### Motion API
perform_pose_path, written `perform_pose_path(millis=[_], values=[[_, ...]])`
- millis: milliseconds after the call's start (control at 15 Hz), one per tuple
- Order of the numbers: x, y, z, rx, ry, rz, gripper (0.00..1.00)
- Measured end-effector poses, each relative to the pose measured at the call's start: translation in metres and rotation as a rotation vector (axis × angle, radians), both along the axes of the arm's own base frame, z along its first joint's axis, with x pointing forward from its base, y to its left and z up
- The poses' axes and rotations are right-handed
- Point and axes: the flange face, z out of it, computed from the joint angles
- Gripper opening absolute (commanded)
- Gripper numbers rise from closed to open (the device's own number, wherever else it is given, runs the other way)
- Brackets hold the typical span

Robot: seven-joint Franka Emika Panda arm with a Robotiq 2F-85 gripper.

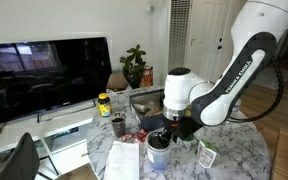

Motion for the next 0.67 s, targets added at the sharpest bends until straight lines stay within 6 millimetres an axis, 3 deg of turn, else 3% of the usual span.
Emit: perform_pose_path(millis=[267, 667], values=[[0.004, -0.016, -0.006, 0.009, 0.022, -0.039, 0.01], [0.003, -0.032, -0.012, 0.212, 0.023, -0.104, 0.01]])
